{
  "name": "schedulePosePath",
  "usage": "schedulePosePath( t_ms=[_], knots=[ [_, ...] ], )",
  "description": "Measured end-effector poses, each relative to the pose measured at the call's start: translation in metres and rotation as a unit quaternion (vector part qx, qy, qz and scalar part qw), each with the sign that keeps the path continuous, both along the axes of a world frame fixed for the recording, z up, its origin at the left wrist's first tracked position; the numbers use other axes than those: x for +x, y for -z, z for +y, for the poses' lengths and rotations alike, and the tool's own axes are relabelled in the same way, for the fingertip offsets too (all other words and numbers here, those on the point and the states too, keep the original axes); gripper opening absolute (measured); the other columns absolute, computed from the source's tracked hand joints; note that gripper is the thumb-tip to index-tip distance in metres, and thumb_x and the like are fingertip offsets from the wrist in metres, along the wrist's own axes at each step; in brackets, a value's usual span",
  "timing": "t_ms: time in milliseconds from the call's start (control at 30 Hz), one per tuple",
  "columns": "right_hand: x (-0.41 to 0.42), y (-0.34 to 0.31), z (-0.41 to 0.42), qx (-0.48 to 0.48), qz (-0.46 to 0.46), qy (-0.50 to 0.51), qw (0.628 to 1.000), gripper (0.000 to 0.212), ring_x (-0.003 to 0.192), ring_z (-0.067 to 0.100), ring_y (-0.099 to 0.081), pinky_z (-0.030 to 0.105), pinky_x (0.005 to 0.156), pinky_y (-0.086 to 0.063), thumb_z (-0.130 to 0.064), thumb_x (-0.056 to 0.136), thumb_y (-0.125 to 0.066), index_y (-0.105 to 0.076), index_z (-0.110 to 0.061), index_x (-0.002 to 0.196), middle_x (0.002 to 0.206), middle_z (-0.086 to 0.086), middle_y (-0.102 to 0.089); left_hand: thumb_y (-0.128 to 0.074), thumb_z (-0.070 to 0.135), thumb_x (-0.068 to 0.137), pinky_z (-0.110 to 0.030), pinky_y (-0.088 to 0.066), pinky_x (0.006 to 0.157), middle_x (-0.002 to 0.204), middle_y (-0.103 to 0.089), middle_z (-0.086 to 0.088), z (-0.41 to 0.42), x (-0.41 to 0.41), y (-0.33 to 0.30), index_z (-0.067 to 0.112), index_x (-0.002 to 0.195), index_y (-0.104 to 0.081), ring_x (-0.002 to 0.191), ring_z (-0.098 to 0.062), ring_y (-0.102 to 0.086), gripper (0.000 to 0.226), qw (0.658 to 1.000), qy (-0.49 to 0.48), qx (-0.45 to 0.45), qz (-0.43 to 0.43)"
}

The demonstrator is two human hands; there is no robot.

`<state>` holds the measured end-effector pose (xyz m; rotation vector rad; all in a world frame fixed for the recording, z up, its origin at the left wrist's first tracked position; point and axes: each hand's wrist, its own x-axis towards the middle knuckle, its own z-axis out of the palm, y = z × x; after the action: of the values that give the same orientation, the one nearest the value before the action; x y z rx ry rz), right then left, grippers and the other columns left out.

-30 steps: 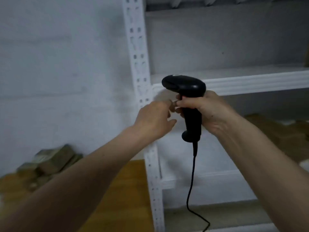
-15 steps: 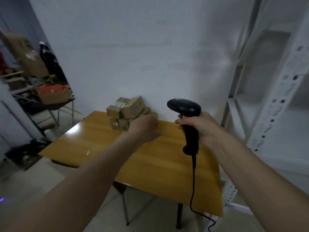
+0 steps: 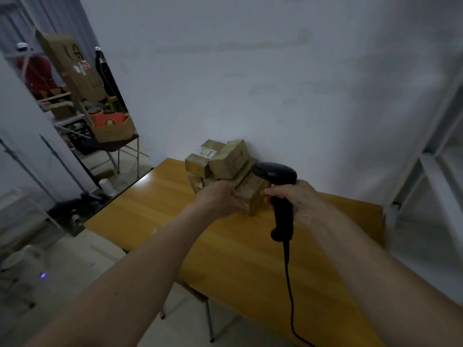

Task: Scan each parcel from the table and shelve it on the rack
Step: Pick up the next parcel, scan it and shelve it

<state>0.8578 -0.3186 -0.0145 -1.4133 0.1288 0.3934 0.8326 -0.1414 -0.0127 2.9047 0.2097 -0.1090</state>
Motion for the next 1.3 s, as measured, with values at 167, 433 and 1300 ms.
schedulePosePath(
  t_ms=[167,433,1300],
  knots=[
    [0.061,0.005,0.022,0.004,0.034,-0.008,0.999,0.013,0.057,0.026,-0.065,0.035,0.06,-0.056,0.01,0.07,-0.072,-0.066,0.003,0.079,0.062,0.015,-0.066,-0.067,0.032,0.087,-0.032,-0.049,0.074,0.113,-0.062,-0.004,0.02,0.077,0.011,0.015,0.117,-0.06,0.098,-0.021,-0.058,0.036,1.0,-0.023,-0.011,0.018],
    [0.12,0.026,0.059,0.002,0.077,0.029,0.997,0.013,0.056,0.022,-0.06,0.031,0.055,-0.052,0.009,0.074,-0.07,-0.063,0.0,0.08,0.064,0.013,-0.06,-0.075,0.044,0.079,-0.033,-0.046,0.085,0.131,-0.046,-0.013,0.061,0.146,0.055,0.012,0.136,-0.041,0.115,-0.029,-0.049,0.074,0.989,-0.096,-0.086,0.077],
    [0.194,0.085,0.106,-0.034,0.143,0.113,0.983,0.024,0.067,0.021,-0.065,0.034,0.073,-0.053,0.005,0.072,-0.074,-0.068,0.001,0.094,0.076,0.011,-0.068,-0.082,0.054,0.065,-0.051,-0.031,0.112,0.148,-0.03,-0.023,0.15,0.329,0.142,0.006,0.148,-0.018,0.138,-0.04,-0.027,0.116,0.963,-0.192,-0.18,0.054]
  ],
)
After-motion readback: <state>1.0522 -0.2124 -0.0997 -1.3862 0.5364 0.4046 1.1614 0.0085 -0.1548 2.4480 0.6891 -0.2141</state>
